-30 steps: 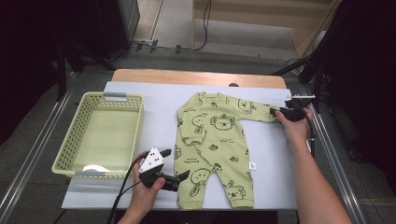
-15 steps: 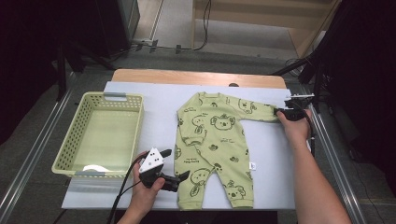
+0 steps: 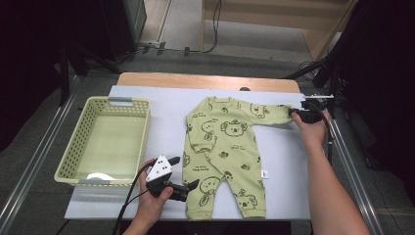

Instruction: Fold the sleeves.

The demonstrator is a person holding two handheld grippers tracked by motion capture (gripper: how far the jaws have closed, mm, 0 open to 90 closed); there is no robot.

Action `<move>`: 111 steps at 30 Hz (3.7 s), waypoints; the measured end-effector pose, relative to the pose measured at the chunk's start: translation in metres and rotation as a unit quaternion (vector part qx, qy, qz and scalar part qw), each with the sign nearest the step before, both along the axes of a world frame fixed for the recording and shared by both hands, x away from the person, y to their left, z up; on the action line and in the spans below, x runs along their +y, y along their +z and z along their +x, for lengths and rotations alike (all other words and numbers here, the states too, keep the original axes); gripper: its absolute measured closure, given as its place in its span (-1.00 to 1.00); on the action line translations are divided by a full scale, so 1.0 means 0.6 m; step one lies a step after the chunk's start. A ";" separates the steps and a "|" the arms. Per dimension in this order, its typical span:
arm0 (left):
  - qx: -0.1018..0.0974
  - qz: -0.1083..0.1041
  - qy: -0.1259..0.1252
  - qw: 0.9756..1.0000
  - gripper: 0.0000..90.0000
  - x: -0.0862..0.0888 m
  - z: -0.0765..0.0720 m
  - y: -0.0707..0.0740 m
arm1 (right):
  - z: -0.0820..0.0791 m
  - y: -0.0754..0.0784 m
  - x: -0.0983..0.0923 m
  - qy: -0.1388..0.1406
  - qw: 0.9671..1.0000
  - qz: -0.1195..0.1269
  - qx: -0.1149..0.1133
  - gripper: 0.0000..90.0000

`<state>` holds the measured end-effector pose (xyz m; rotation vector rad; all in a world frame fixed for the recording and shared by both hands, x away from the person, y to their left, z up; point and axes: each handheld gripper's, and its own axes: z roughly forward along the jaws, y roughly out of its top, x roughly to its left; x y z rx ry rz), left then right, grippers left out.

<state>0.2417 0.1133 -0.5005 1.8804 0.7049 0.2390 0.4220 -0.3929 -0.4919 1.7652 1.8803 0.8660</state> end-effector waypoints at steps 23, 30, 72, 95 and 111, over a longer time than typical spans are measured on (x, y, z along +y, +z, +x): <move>-0.005 0.001 0.000 1.000 -1.00 -0.001 -0.002 0.000 | -0.027 0.048 0.066 0.068 0.996 0.021 -0.060 0.78; -0.006 0.001 0.002 1.000 -1.00 -0.001 -0.002 0.000 | -0.040 0.062 0.101 0.109 0.991 0.021 -0.076 0.78; -0.008 0.004 -0.002 1.000 -1.00 -0.001 -0.002 0.001 | -0.160 0.002 0.259 0.245 0.965 -0.020 -0.089 0.77; -0.008 0.006 -0.003 1.000 -1.00 -0.002 -0.002 0.000 | -0.177 -0.044 0.296 0.280 0.956 -0.067 -0.056 0.64; -0.008 0.006 -0.005 1.000 -1.00 -0.002 -0.001 0.000 | -0.188 0.001 0.255 0.263 0.960 0.044 -0.091 0.83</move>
